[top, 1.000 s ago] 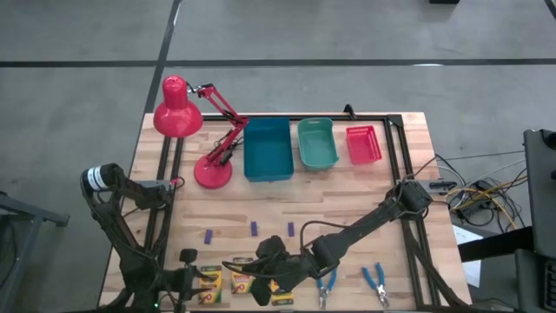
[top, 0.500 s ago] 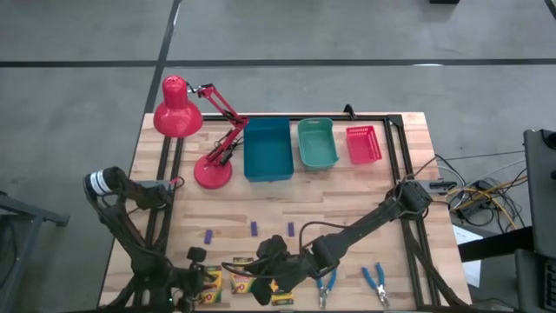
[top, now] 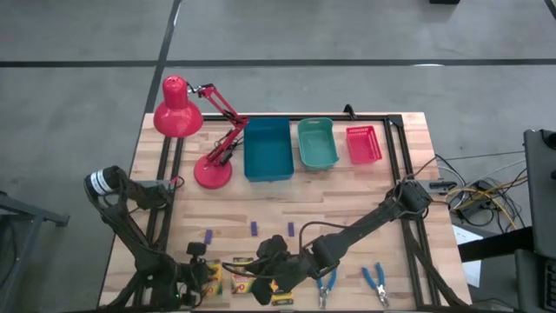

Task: Pick & Place School Supplies
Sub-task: Put the crayon box into the blue bin

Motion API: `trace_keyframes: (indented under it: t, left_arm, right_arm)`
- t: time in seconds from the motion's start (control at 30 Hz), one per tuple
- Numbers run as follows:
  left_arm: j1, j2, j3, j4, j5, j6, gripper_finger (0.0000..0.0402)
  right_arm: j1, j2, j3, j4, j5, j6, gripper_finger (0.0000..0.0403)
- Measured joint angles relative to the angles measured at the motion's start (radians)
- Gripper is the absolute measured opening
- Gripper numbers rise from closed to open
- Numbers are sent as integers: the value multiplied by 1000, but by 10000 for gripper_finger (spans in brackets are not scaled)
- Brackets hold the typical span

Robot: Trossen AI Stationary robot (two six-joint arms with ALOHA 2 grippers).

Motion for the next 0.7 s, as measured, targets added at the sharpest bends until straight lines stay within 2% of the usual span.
trace_keyframes:
  t: [0.17,0.33,0.5,0.7]
  left_arm:
    - [50,16,-2,-47,-3,15,128]
    - [125,11,-37,-53,-69,58,128]
    - [212,9,-86,-50,-83,68,128]
    - [309,10,-115,-40,-157,246,128]
  right_arm:
    - [0,0,0,-2,0,0,8]
    - [0,0,0,-3,0,1,8]
    - [0,0,0,-3,0,1,8]
    - [0,0,0,-2,0,7,8]
